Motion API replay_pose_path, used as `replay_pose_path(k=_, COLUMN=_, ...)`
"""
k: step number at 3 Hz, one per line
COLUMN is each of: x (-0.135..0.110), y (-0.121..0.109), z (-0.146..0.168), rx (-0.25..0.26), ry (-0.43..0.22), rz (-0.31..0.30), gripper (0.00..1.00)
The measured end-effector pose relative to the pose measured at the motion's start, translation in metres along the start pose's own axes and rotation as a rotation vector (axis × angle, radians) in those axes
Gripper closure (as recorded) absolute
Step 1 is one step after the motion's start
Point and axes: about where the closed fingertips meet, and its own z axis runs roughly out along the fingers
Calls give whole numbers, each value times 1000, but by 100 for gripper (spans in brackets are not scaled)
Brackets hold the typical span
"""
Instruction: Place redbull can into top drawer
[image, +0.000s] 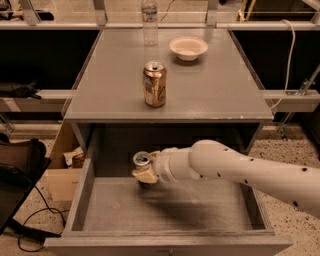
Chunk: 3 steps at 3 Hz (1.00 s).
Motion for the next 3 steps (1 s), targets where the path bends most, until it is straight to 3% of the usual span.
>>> replay_pose_path(k=2, x=-2, y=1, z=-3, rx=-1, ry=-2, rz=-8, gripper=0)
replay_pose_path(k=3, x=-12, y=11, z=-33, rx=-11, ry=-32, rz=-124, gripper=0)
